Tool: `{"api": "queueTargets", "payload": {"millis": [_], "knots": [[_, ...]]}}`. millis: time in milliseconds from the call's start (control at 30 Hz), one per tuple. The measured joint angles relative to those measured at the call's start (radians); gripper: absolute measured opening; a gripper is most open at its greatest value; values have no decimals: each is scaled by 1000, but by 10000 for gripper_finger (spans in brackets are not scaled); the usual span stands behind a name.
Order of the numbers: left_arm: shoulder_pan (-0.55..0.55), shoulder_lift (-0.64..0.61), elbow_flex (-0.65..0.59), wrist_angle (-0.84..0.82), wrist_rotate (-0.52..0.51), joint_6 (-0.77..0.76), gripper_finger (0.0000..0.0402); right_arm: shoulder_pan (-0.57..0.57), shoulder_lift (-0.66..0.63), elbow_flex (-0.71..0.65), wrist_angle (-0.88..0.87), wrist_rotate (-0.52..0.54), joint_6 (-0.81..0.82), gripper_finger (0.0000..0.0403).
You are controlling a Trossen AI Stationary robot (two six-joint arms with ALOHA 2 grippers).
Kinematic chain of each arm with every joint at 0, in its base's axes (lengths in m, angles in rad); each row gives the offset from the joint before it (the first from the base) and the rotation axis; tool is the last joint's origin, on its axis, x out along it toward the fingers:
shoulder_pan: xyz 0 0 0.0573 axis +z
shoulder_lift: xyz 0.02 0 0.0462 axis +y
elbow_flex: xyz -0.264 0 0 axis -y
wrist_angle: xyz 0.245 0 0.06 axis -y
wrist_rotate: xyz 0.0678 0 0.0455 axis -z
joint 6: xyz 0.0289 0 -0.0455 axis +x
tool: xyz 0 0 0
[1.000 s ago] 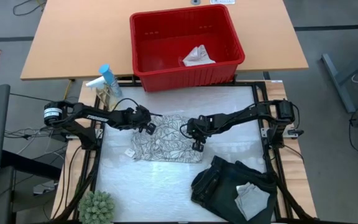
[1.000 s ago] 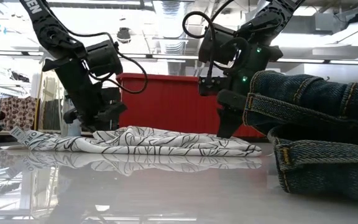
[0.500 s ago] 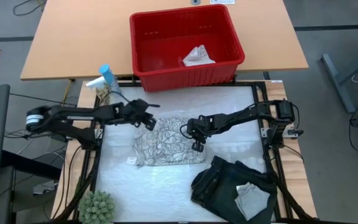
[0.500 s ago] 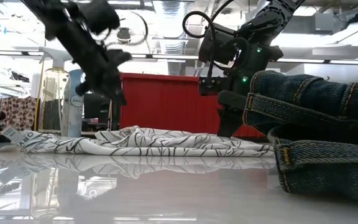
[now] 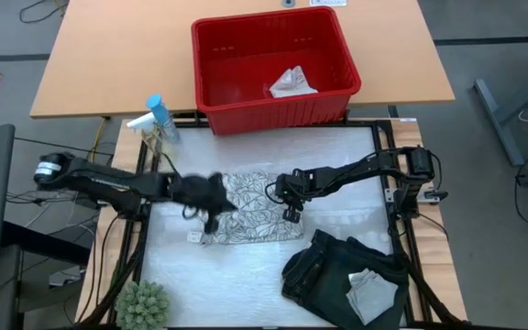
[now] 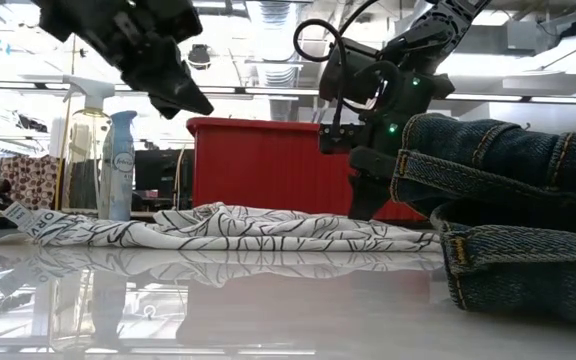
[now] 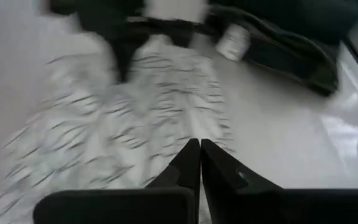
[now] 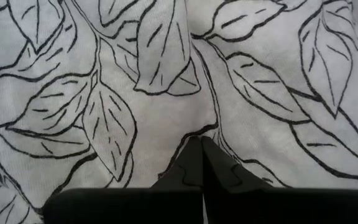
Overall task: Fold Laundry from Bin
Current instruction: Fold the white from the red laundry bin
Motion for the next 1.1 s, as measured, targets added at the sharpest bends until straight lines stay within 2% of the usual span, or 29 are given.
{"api": "queueTargets", "payload": {"millis": [100,200,433,600,733,867,1100], "knots": [[-87,75,0,59,-44,66,15,0,0,0,-2,1,0,25],[-134,146,1,67,-71,71,39,0,0,0,-2,1,0,26],[-169,237,6,87,-74,-9,106,0,0,0,-1,1,0,22],[-185,298,26,56,-81,-15,135,0,0,0,1,0,1,28],[-192,358,50,11,-139,-47,145,0,0,0,2,0,1,21],[-190,407,65,4,-145,-88,146,2,0,0,2,0,1,23],[-189,412,70,-11,-153,-152,146,2,0,0,2,0,1,24]]}}
